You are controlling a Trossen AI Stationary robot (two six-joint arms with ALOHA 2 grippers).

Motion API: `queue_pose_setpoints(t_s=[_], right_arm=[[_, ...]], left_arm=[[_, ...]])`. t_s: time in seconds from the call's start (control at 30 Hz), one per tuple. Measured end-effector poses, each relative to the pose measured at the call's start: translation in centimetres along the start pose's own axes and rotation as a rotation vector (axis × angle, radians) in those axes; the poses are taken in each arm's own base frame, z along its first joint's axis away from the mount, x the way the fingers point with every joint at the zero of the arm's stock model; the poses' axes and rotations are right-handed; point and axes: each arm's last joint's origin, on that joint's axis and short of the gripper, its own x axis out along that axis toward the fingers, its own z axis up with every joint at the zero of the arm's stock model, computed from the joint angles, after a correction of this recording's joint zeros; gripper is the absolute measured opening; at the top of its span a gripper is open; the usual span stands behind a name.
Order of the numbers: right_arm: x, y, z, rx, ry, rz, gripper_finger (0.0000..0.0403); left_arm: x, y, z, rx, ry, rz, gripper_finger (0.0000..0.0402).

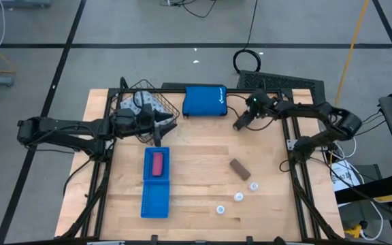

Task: Pick & place medical supplies in basket/bin
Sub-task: Put the black bandage into the top blue bin

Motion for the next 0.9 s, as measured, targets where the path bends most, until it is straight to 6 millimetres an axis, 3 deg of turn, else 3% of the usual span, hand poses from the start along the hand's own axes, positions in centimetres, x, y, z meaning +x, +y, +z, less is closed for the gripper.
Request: queue_pose_setpoints(t_s=[0.23, 0.43, 0.67, 0.8, 0.9], right_arm=[[-3.1, 1.5, -0.5, 0.104, 0.053, 0.434, 0.0178], [-6.0, 3.6, -0.8, -0.113, -0.056, 0.643, 0.0179], [-5.9, 5.7, -2.9, -0.516, -0.191, 0.393, 0.0185], [-5.3, 6.2, -3.4, -0.63, -0.186, 0.22, 0.0217], [-5.1, 6.5, -3.7, -0.707, -0.166, 0.207, 0.0245]], left_arm=[[0.0, 0.1, -0.1, 0.01, 0.008, 0.002, 0.0244], [0.1, 0.1, -0.2, 0.03, 0.013, 0.006, 0.0244], [0.1, 0.1, -0.2, 0.036, 0.013, 0.005, 0.0244], [0.1, 0.1, -0.2, 0.037, 0.013, 0.005, 0.0244], [0.1, 0.1, -0.2, 0.037, 0.013, 0.005, 0.0244]])
